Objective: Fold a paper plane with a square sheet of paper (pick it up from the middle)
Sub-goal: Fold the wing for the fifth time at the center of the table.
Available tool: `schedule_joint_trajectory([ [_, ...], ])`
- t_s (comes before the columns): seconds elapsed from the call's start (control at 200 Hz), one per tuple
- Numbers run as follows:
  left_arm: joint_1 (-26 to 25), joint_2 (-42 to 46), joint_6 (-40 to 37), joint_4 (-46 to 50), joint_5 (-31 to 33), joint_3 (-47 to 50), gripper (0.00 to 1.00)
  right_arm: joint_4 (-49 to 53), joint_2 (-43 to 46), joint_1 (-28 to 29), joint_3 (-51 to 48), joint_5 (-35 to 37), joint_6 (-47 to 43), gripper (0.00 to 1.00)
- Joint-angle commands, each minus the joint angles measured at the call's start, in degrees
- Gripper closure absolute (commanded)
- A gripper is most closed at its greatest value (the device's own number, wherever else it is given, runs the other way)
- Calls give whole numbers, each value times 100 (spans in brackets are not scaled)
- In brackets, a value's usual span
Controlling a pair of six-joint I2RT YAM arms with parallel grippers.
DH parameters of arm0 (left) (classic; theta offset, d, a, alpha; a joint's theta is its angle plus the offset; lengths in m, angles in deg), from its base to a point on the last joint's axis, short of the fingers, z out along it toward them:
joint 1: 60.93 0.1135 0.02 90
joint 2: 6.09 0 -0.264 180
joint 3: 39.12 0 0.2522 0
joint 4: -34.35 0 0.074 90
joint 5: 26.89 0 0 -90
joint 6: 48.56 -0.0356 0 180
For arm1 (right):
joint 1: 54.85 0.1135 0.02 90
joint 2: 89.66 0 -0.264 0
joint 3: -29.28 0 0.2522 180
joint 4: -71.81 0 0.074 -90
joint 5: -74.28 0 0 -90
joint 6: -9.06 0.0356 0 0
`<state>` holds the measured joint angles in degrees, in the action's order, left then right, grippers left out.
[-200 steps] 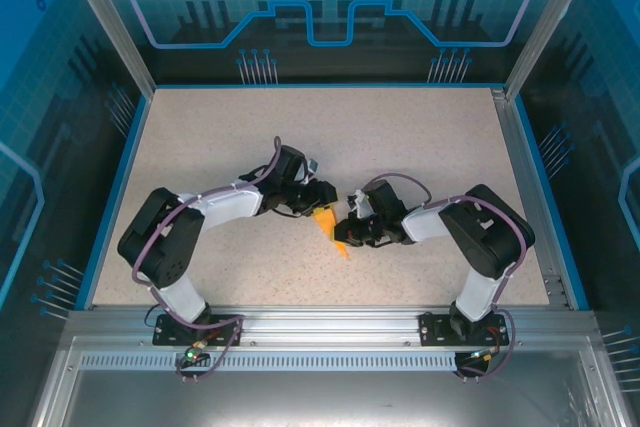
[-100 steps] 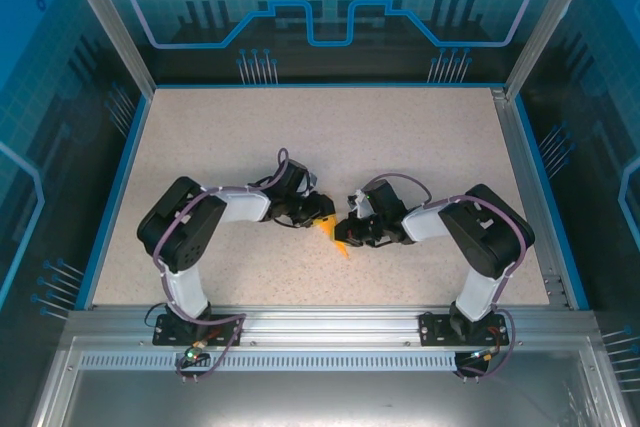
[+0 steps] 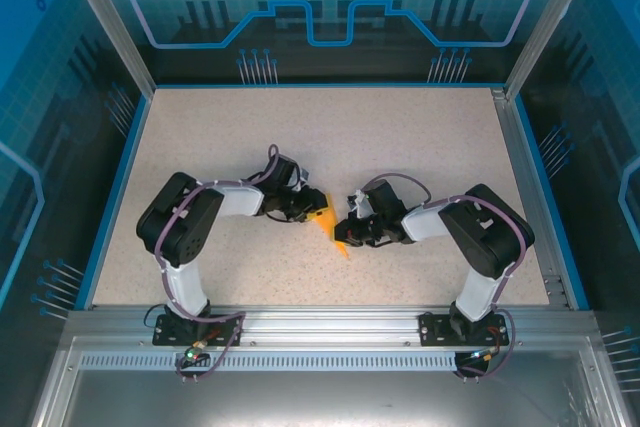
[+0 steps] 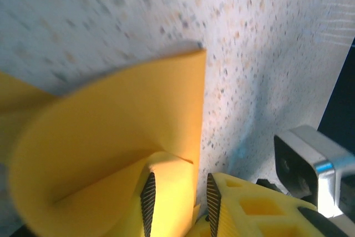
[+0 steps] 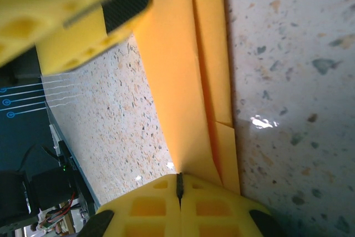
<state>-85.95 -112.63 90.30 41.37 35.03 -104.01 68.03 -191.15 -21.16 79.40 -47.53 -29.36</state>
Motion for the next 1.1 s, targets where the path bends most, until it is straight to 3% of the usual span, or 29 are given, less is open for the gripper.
schedule_joint_trajectory([
  [0.0, 403, -233, -431, 260, 370, -191, 64, 1245, -409, -7, -353, 571, -156, 100],
  [0.415, 1074, -431, -1051, 941, 175, -906, 63, 1209, -343, -17, -311, 433, -147, 100],
  [0.675, 1179, 336, -961, 1161, 33, -1002, 63, 1251, -301, -25, -151, 346, -143, 100],
  [0.885, 745, 1066, -555, 899, -206, -477, 64, 1265, -205, -36, -75, 359, -92, 100],
  [1.09, -51, 833, -43, 162, -352, -76, 65, 1236, -113, -55, -85, 383, -38, 100],
])
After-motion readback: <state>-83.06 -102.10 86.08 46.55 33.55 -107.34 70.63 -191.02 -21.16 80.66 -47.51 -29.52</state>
